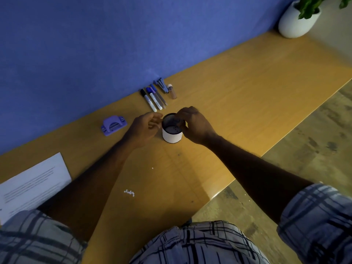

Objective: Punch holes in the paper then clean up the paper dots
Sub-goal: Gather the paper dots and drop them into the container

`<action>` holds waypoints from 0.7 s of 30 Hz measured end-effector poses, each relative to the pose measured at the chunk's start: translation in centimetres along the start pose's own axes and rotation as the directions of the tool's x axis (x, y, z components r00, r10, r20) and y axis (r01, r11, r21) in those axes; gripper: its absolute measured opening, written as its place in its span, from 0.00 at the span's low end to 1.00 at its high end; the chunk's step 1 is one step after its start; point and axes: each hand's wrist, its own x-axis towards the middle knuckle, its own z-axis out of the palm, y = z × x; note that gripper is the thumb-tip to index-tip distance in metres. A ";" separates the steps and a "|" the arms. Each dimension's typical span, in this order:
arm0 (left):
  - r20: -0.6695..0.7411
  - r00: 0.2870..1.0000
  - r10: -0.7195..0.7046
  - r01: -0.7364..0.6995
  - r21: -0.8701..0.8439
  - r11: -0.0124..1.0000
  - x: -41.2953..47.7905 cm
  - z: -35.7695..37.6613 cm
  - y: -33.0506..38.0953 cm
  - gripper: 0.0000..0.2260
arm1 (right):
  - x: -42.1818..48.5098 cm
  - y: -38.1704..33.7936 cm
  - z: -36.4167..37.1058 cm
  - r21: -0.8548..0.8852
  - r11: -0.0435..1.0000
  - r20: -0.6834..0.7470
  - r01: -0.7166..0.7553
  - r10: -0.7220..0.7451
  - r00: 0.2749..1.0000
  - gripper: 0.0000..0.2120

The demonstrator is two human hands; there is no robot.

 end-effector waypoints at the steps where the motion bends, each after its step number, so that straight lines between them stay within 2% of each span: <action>1: -0.008 1.000 -0.009 0.009 -0.010 1.000 -0.7 -0.1 -0.6 0.18 | -0.5 -0.5 0.2 0.022 0.999 -0.037 0.033 -0.032 0.999 0.12; 3: -0.027 0.999 -0.046 0.044 -0.055 0.997 -2.3 -0.1 -2.0 0.18 | -1.8 -1.8 1.3 0.062 0.992 -0.109 0.109 -0.101 0.989 0.11; 5: -0.038 0.996 -0.076 0.073 -0.078 0.994 -4.1 -0.2 -3.7 0.19 | -3.2 -2.9 3.0 0.073 0.986 -0.105 0.147 -0.139 0.985 0.10; 8: -0.041 0.990 -0.132 0.130 -0.042 0.991 -7.1 -0.2 -6.3 0.20 | -4.9 -3.8 5.7 0.093 0.988 0.018 0.120 -0.123 0.992 0.12; 12: -0.046 0.986 -0.159 0.164 0.158 0.974 -11.2 -0.1 -9.0 0.22 | -6.7 -4.4 8.6 0.093 0.993 0.167 0.072 -0.087 0.982 0.17; 16: -0.050 0.992 -0.113 0.123 0.320 0.939 -15.1 0.0 -10.5 0.23 | -8.3 -4.7 10.8 0.062 0.998 0.339 0.028 -0.048 0.940 0.23; 21: -0.048 0.990 -0.136 0.143 0.453 0.880 -19.8 0.5 -11.7 0.28 | -9.8 -5.2 13.0 -0.025 0.998 0.459 0.054 -0.036 0.888 0.31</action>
